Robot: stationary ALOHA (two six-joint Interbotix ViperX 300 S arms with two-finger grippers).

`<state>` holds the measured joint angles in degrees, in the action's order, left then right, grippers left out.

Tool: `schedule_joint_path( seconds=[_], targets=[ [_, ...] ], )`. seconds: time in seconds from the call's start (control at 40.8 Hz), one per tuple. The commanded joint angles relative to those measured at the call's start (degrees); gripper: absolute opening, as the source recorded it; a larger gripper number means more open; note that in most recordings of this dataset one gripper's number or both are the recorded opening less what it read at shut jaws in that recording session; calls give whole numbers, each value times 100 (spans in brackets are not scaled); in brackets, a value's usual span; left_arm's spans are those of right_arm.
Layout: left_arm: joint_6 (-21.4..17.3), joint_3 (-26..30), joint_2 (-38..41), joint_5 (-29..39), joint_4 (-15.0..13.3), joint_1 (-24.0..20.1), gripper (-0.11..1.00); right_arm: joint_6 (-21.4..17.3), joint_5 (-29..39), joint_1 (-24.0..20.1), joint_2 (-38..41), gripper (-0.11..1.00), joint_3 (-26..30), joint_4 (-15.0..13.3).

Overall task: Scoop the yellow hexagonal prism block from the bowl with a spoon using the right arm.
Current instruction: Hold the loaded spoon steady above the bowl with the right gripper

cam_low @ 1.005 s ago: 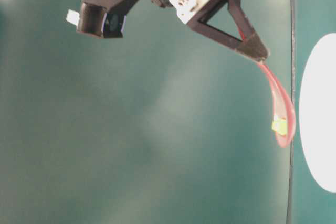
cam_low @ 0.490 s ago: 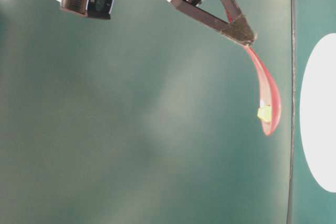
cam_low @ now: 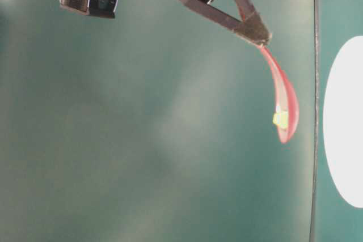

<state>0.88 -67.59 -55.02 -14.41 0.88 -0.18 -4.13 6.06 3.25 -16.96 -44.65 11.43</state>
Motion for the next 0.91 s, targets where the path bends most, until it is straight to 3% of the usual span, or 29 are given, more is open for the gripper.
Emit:
schedule_joint_path(
  seconds=[0.0, 0.147, 0.883],
  targets=[
    [9, 149, 44, -44, 18, 9, 1, -9, -70, -18, -132, 22, 167, 44],
    [9, 149, 44, -44, 18, 9, 1, -18, -70, -26, -202, 22, 246, 167],
    [9, 149, 44, -53, 18, 9, 1, -97, -70, -26, -237, 22, 255, 167]
  ],
)
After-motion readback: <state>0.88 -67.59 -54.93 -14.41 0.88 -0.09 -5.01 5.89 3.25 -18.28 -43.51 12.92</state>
